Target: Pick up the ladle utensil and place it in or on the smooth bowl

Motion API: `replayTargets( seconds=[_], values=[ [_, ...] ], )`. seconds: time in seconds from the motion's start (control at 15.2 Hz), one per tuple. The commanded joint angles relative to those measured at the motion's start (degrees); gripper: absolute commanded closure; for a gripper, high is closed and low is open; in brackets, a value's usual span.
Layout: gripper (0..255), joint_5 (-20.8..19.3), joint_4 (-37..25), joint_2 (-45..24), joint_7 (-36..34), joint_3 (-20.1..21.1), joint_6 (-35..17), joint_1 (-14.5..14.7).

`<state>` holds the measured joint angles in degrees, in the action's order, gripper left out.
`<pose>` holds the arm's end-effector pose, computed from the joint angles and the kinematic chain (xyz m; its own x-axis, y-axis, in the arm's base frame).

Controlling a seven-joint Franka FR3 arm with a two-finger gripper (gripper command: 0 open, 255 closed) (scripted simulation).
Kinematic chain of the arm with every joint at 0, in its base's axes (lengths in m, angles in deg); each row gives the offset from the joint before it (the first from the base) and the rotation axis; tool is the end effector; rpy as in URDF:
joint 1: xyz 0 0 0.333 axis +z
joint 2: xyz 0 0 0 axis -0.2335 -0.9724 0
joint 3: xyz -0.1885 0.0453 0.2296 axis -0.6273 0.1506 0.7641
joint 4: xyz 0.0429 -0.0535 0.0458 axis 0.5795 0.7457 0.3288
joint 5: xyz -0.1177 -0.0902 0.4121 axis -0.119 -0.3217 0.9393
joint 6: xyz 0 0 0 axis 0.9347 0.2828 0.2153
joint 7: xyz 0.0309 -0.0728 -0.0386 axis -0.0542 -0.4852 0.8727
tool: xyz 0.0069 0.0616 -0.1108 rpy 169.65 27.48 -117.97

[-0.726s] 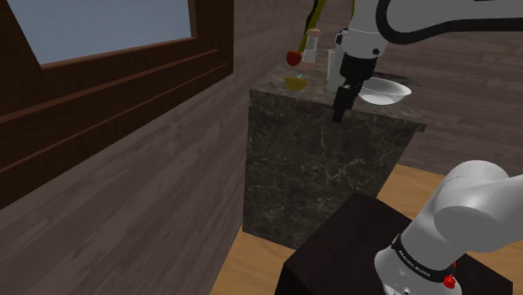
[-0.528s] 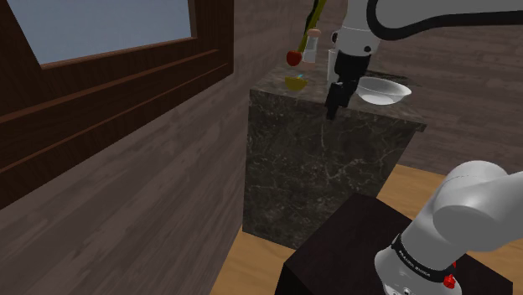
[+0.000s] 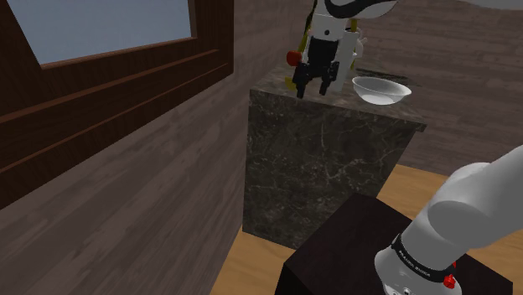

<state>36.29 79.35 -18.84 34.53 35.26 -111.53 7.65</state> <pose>0.4954 -0.0045 0.5235 0.9761 -0.2171 0.0126 -0.2171 -0.9762 -0.0025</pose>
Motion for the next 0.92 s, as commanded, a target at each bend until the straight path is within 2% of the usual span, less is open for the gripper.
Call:
replayTargets(
  seconds=[0.0,0.86],
  values=[
    [0,0.88,-3.68,-3.89,-4.02,-0.37,-0.35,-1.26],
    [0,7.59,-30.62,-27.37,-26.26,-5.98,1.24,-8.18]
  ],
)
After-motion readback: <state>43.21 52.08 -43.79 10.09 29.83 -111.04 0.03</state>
